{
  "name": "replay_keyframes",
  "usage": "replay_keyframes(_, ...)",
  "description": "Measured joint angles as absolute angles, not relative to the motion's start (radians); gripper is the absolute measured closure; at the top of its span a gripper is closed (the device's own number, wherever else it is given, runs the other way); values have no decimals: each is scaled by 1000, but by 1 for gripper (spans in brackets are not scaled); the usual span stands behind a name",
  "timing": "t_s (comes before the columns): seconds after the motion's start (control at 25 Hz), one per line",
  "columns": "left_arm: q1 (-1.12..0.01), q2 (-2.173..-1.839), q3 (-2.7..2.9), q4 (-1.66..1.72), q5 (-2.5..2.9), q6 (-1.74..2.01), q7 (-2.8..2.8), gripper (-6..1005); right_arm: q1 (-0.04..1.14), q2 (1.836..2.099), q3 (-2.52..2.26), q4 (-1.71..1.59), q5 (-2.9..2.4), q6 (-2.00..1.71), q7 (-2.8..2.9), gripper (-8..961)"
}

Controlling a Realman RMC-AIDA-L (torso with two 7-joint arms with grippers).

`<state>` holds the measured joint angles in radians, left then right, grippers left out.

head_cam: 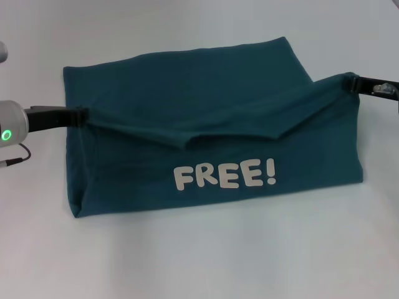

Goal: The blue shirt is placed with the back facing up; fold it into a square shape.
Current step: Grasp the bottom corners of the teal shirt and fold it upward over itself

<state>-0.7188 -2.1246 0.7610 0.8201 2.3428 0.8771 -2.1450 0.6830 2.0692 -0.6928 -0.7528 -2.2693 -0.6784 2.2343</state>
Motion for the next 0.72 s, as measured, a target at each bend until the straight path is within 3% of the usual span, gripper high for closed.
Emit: replay_keyframes(0.72,-732,-2133,786,773,2343,773,-2118,983,678,2070,-697,-726,-2210,-620,2151,898)
